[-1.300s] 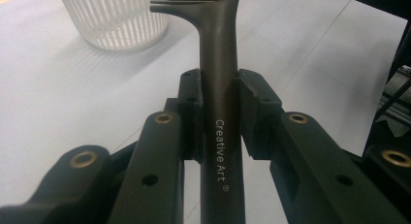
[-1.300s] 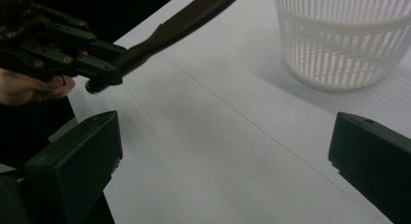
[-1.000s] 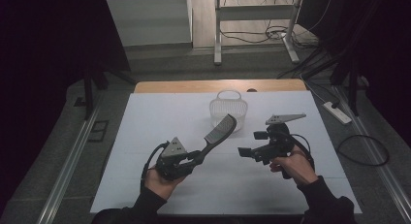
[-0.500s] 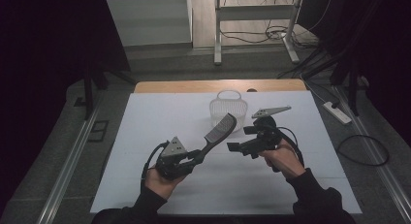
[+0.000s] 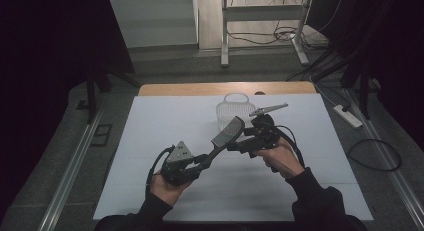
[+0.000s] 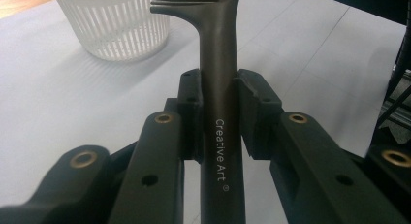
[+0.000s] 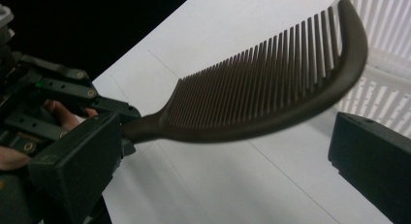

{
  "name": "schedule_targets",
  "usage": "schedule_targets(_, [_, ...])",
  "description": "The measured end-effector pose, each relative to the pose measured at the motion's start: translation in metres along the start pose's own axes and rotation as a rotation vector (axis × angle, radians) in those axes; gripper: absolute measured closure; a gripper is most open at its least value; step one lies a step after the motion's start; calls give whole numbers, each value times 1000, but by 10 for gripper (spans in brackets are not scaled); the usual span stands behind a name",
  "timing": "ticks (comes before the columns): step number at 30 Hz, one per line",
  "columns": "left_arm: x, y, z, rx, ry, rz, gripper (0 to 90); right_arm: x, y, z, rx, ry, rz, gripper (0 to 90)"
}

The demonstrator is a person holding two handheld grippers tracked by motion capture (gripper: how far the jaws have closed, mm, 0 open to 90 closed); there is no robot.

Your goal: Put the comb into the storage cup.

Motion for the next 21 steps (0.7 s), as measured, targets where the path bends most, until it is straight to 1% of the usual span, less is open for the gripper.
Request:
schedule_targets(6, [-1,0,0,0,1,7,721,7,5,4,43,20,-2,0])
schedule_targets(11, [-1,0,1,0,1,10,721,11,6,6,57,39,-7,0])
schedule_targets(14, [-1,1,1,2,2,11,721,13,6,8,62,32,-17,0])
schedule_targets(16, [-1,0,1,1,4,13,721,13,6,9,76,35,-10,3])
schedule_targets(18, [0,0,1,1,7,14,721,12,6,10,83,38,-5,71])
schedule_targets(21, [0,0,1,-1,11,14,721,11,5,11,88,50,3,215])
Point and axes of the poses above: each handheld gripper's, and its own axes: x roughly forward along the jaws, y roughly out of its top, z roughly to its right, the point moved 2 cm from there along x, roughly forward along the jaws, and after that the axes turned 5 degrees about -z, right-handed, at the moved point
